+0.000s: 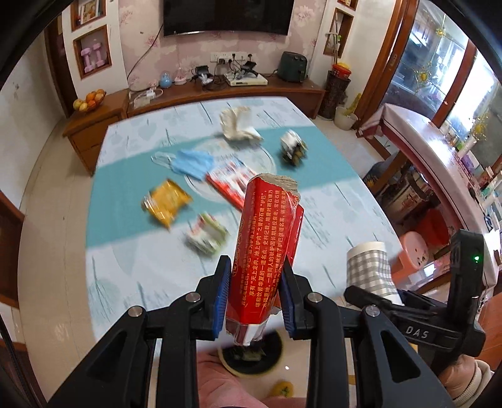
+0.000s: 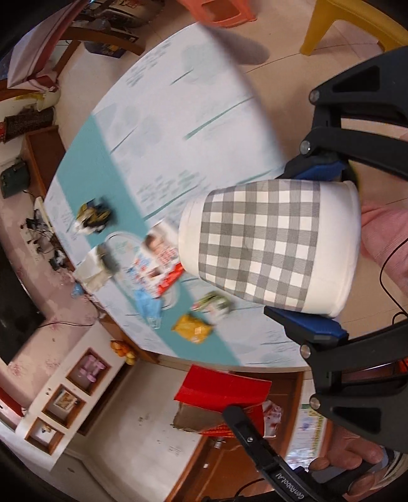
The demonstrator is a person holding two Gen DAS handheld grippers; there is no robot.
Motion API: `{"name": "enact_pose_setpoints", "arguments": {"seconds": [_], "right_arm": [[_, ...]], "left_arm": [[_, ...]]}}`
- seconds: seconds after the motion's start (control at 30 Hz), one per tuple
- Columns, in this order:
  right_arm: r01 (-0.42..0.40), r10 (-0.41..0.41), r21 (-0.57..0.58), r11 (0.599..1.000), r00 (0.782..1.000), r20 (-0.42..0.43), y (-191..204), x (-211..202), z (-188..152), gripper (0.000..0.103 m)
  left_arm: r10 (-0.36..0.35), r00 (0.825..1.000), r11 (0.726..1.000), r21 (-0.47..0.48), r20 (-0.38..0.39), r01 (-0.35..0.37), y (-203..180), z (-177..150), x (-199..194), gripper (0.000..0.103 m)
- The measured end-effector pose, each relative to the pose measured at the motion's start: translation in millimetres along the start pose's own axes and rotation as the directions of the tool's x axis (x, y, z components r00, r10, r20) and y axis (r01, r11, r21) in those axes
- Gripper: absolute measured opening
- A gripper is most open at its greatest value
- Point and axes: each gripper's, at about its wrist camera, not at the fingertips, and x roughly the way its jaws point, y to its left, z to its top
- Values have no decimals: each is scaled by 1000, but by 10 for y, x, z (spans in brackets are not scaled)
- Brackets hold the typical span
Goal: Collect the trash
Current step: 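Carry the red package and checked cup down over the trash bin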
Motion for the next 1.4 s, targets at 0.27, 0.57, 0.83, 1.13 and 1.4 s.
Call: {"name": "enact_pose_setpoints", "arguments": {"seconds": [0.27, 0.57, 0.83, 1.13, 1.4], "right_arm": [[-5, 8, 33, 999, 996, -91, -422, -39, -617, 69], [29, -14, 80, 996, 982, -187, -698, 367, -1116, 69], [98, -75, 74, 992, 960, -269, -909, 934, -1483, 69], [138, -106, 66, 988, 928, -356, -1195, 1653, -1763, 69], [170, -132, 65, 983, 914, -384, -1447, 2217, -1916, 69]], "left_arm": [[-8, 995, 1000, 9, -96, 9, -542, -712, -14, 27], [-9, 980, 1000, 1, -200, 9, -617, -1305, 283, 27], [-16, 965, 999, -49, -262, 3, -416, -1822, 761, 27], [19, 954, 997, -67, -299, -41, -242, -2385, 1584, 28], [22, 950, 998, -44, -312, -38, -241, -2698, 2364, 31]]}}
